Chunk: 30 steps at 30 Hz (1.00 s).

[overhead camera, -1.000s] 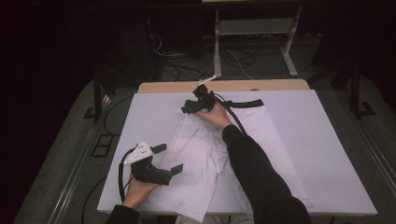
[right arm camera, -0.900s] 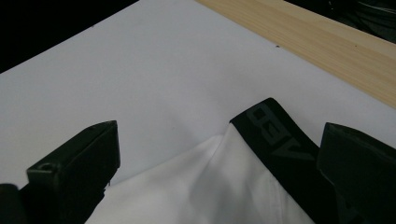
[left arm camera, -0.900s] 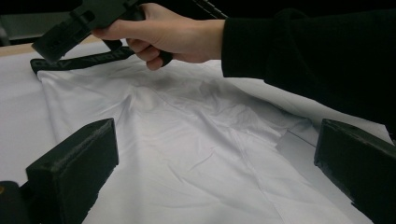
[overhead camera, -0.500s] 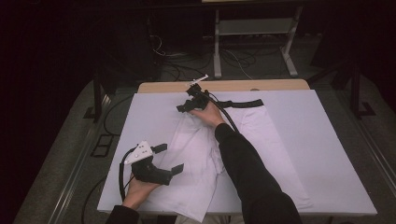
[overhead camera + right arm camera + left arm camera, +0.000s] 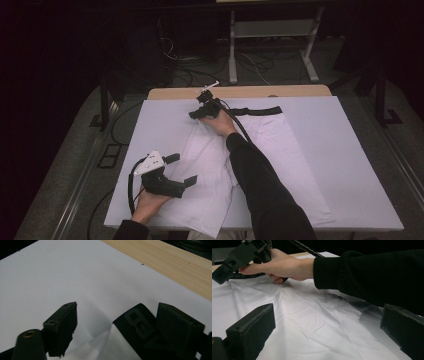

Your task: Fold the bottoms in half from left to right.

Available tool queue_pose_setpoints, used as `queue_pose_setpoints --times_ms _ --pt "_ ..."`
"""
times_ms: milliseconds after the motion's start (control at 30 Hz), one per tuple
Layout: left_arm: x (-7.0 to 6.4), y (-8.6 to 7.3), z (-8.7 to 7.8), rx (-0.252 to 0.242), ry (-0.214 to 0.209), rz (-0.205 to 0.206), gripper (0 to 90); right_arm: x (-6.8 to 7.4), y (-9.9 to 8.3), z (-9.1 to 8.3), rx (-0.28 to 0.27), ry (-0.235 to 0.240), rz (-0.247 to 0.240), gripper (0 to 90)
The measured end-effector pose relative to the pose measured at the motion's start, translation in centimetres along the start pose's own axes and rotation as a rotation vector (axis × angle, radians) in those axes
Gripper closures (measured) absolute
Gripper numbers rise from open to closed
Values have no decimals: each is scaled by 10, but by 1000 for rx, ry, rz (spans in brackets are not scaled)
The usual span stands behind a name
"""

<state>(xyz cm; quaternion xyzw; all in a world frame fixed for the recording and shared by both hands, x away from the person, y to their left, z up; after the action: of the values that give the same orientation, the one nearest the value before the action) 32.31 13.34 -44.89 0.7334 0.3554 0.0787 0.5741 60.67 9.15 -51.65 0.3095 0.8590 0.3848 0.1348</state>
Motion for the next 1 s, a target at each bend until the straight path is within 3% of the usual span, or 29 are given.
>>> queue_pose_setpoints --times_ms 300,400,567,700,733,800,1000 --pt "0 0 1 4 -1 1 0 -3 -4 4 29 -62 -11 351" --pt "0 -1 1 5 -1 1 0 -6 -5 4 42 -95 -34 450" --pt "0 -1 1 5 -1 0 0 -9 -6 1 51 -103 -34 572" --pt "0 -1 1 9 0 1 0 -6 -7 -1 65 -54 -38 709" --pt "0 -1 1 9 0 2 0 -6 -7 -3 71 -29 -14 779" --pt "1 -1 0 6 3 -4 0 -7 -8 -5 70 -6 15 836" --pt "3 -2 -1 7 13 -11 0 -9 -8 -11 65 17 49 855"
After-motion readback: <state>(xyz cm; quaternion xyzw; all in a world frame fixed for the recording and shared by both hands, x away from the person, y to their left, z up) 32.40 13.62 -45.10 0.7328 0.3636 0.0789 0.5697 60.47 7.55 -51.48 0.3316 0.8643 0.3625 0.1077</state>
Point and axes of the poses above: each handheld gripper's, and its own axes: z roughly forward along the jaws, y roughly out of its top, x roughly to its left, the point moved 10 cm from there along z, roughly forward along the jaws, and after that the axes turned 9 degrees about -z, right-handed, at the moved point
